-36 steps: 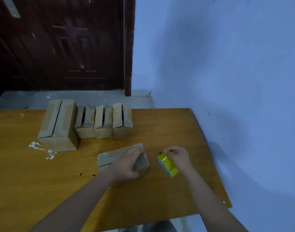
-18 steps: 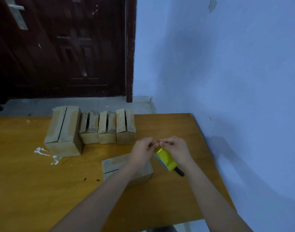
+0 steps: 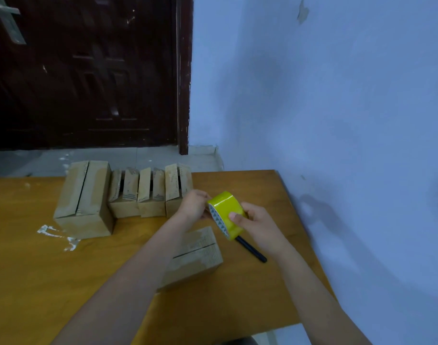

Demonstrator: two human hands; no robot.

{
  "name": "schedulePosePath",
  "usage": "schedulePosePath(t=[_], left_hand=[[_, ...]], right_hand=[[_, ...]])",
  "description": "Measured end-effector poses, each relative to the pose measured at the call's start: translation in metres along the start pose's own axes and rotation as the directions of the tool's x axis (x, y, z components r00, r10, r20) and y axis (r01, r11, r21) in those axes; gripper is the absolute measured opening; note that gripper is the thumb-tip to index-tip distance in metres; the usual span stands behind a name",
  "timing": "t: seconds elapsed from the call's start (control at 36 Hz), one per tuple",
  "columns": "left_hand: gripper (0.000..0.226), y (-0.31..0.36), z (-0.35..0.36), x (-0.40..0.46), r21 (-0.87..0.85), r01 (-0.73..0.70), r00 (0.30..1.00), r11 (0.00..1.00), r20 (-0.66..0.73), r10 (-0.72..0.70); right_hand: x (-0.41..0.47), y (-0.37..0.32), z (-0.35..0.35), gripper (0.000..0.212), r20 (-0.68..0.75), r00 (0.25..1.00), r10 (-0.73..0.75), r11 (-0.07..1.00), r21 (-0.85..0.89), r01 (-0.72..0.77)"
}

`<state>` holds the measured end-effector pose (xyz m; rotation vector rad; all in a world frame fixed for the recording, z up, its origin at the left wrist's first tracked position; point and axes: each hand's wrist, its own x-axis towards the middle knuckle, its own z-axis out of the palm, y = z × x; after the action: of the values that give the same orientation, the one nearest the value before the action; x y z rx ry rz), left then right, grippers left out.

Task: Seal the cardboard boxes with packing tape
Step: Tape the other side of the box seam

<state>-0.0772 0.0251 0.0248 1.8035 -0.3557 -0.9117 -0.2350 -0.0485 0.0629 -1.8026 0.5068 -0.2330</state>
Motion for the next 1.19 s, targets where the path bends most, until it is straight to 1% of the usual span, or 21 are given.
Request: schedulePosePath(t=[0.03, 0.08, 0.17, 0.19, 0.25, 0.31, 0.36, 0.42, 0.5, 0.58, 0.67, 0.75, 0.81, 0.86, 0.92, 0.97, 1.06, 1.11, 1.19], left_hand=[[0.033, 0.001, -0.001, 0.002, 0.026, -0.024, 1.0, 0.999, -0.012, 0.025], [0.033, 0.003, -0.005, 0.006, 0.048, -0.065, 0.997, 0.997, -0.038, 0.067], [0.027, 0.004, -0.017, 0.011, 0.029, -0.069, 0.992, 0.997, -0.102, 0.072], [0.026, 0.003, -0.019, 0.012, 0.059, -0.074, 0.991, 0.996, -0.104, 0.08], [0.026, 0.001, -0.017, 0.011, 0.191, -0.096, 0.991, 0.977, -0.069, 0.111], [0.027, -0.006, -0.01, 0.008, 0.238, -0.101, 0.991, 0.966, -0.062, 0.119], [0.029, -0.016, -0.004, 0.009, 0.211, -0.104, 0.99, 0.972, -0.071, 0.121], [0.029, -0.027, -0.001, 0.009, 0.201, -0.088, 0.992, 0.975, -0.07, 0.104], [0.03, -0.043, 0.004, 0.006, 0.265, -0.097, 0.993, 0.959, -0.04, 0.111], [0.032, -0.058, 0.008, 0.006, 0.336, -0.151, 0.985, 0.93, -0.03, 0.171], [0.032, -0.075, 0.011, 0.012, 0.309, -0.197, 0.973, 0.93, -0.052, 0.224], [0.029, -0.089, 0.012, 0.02, 0.318, -0.231, 0.959, 0.92, -0.084, 0.27], [0.03, -0.092, 0.011, 0.024, 0.336, -0.254, 0.952, 0.907, -0.079, 0.296], [0.033, -0.093, 0.012, 0.028, 0.36, -0.272, 0.948, 0.892, -0.061, 0.314], [0.033, -0.095, 0.013, 0.03, 0.373, -0.282, 0.947, 0.884, -0.037, 0.318], [0.033, -0.093, 0.011, 0.032, 0.367, -0.28, 0.951, 0.887, -0.019, 0.308], [0.032, -0.09, 0.006, 0.035, 0.309, -0.268, 0.959, 0.912, 0.002, 0.282], [0.031, -0.089, 0.004, 0.034, 0.299, -0.269, 0.961, 0.915, 0.027, 0.274], [0.03, -0.09, 0.003, 0.034, 0.292, -0.269, 0.961, 0.918, 0.011, 0.278]], right_hand=[[0.0, 0.002, 0.0, 0.043, -0.024, 1.0, 0.002, 1.0, -0.015, -0.002], [-0.001, 0.006, -0.001, 0.037, -0.05, 0.998, 0.038, 0.998, -0.056, -0.04], [-0.006, 0.021, -0.001, 0.038, -0.071, 0.982, 0.176, 0.956, -0.225, -0.187], [-0.008, 0.027, 0.0, 0.039, -0.086, 0.969, 0.233, 0.928, -0.278, -0.248], [-0.013, 0.034, 0.004, 0.041, -0.113, 0.94, 0.321, 0.881, -0.329, -0.34], [-0.016, 0.034, 0.008, 0.043, -0.141, 0.931, 0.337, 0.844, -0.392, -0.365], [-0.019, 0.032, 0.011, 0.045, -0.149, 0.935, 0.322, 0.832, -0.427, -0.354], [-0.023, 0.035, 0.014, 0.044, -0.118, 0.928, 0.353, 0.843, -0.39, -0.37], [-0.032, 0.048, 0.021, 0.043, -0.072, 0.914, 0.398, 0.859, -0.32, -0.399], [-0.04, 0.056, 0.03, 0.048, -0.072, 0.911, 0.405, 0.861, -0.306, -0.407], [-0.039, 0.059, 0.04, 0.046, -0.07, 0.916, 0.396, 0.86, -0.322, -0.396], [-0.038, 0.06, 0.046, 0.041, -0.041, 0.901, 0.432, 0.868, -0.253, -0.428], [-0.039, 0.058, 0.048, 0.035, -0.009, 0.89, 0.456, 0.869, -0.212, -0.448], [-0.042, 0.059, 0.047, 0.032, 0.013, 0.89, 0.457, 0.864, -0.245, -0.44], [-0.042, 0.062, 0.046, 0.029, 0.016, 0.897, 0.442, 0.863, -0.279, -0.42], [-0.04, 0.063, 0.044, 0.028, 0.01, 0.892, 0.452, 0.863, -0.259, -0.434], [-0.037, 0.063, 0.042, 0.033, 0.006, 0.884, 0.467, 0.858, -0.248, -0.451], [-0.036, 0.063, 0.041, 0.035, 0.008, 0.883, 0.47, 0.853, -0.26, -0.452], [-0.032, 0.062, 0.04, 0.038, 0.034, 0.867, 0.497, 0.847, -0.235, -0.477]])
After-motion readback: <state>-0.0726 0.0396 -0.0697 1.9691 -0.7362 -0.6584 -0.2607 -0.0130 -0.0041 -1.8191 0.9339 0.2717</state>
